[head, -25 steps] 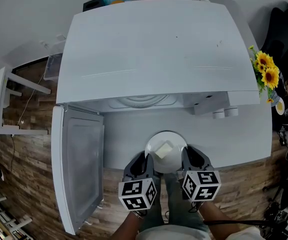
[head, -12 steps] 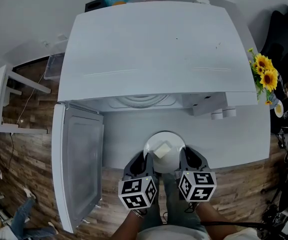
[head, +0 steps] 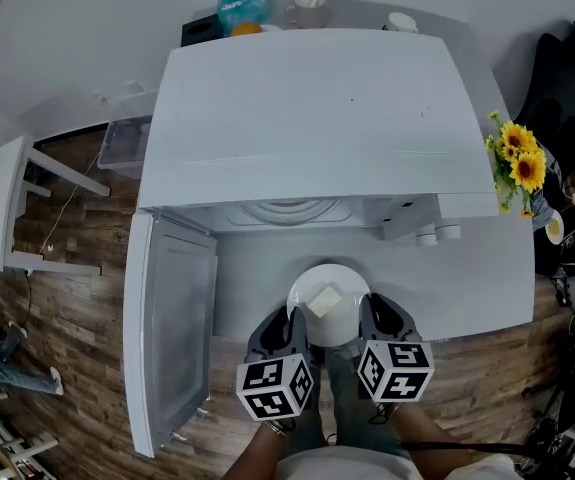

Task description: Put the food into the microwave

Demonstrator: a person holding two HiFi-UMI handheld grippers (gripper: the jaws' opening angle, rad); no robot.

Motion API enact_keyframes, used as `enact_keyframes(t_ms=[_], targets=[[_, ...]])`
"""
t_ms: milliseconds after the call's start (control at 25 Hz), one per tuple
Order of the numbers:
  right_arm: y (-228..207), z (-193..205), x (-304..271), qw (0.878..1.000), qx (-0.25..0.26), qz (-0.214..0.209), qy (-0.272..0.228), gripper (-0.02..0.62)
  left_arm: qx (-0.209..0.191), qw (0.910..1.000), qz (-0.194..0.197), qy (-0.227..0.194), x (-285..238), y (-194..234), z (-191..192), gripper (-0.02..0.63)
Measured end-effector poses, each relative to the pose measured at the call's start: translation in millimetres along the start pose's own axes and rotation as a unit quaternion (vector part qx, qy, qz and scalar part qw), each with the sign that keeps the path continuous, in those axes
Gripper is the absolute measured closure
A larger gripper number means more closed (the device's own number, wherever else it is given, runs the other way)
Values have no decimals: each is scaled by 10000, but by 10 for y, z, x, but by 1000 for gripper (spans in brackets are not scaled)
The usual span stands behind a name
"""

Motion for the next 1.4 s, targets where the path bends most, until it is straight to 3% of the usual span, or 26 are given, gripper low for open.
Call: enact_keyframes(t_ms=[800, 1080, 1400], targets=[[363, -503, 135, 9982, 140, -385, -436, 543, 151, 9980, -58, -610, 378, 70, -539, 532], [363, -545, 59, 9981, 141, -430, -419, 543, 118, 9982, -87, -585, 317, 103, -562, 532], [355, -720, -140, 9971, 127, -523, -545, 543, 45, 9967, -129, -804, 126, 134, -846, 533]])
Point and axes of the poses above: the fingertips, and each gripper's own axes: x backward along the fingers, y to its left, z out of its underside, the point moved 4 cm from there along x, backward along the fingers, and after that the axes turned 13 degrees about -z, right-handed, at the moved point
